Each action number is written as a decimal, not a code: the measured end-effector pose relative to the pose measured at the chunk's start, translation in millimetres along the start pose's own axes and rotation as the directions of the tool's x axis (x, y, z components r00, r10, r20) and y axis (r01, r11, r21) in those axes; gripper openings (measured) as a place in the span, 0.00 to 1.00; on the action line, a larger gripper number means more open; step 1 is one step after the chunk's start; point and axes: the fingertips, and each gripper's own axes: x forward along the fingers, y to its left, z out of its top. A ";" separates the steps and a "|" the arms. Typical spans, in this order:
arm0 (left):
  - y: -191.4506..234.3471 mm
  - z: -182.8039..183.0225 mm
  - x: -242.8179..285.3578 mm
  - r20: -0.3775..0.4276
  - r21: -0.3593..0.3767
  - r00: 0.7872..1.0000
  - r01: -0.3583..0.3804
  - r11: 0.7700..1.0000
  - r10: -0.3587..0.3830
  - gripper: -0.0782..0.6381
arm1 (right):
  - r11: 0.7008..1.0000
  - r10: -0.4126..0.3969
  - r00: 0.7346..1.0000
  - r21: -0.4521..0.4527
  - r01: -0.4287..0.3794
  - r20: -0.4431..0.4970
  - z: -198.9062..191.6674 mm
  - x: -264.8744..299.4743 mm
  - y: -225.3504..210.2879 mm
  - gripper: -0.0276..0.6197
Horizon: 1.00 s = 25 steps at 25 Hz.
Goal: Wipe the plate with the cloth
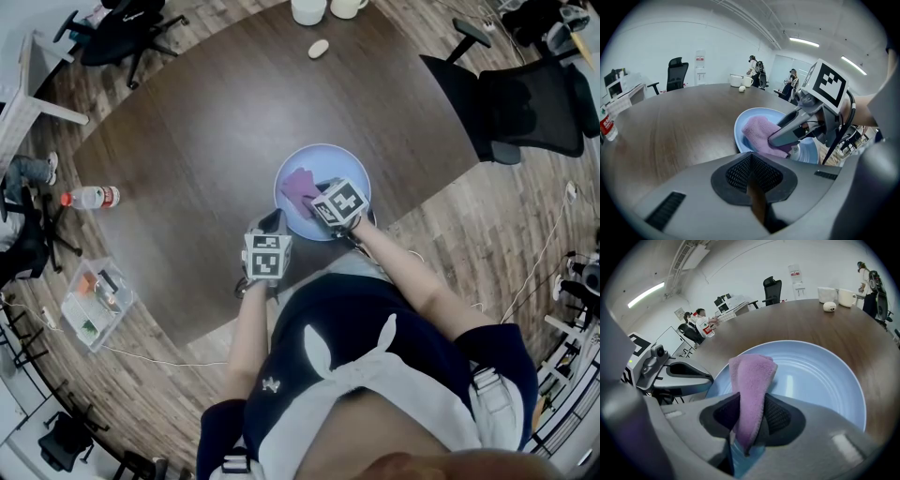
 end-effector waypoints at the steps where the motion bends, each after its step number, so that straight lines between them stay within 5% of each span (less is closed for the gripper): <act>1: 0.8 -0.7 0.6 0.003 0.001 1.000 -0.003 1.000 0.003 0.12 | 1.000 -0.001 1.000 0.001 0.001 0.001 -0.5 0.0 -0.9 0.26; 25: 7.0 -6.3 5.7 0.024 0.017 1.000 -0.015 1.000 0.015 0.12 | 0.997 -0.055 0.998 0.056 0.054 0.013 -7.5 -14.7 -38.5 0.26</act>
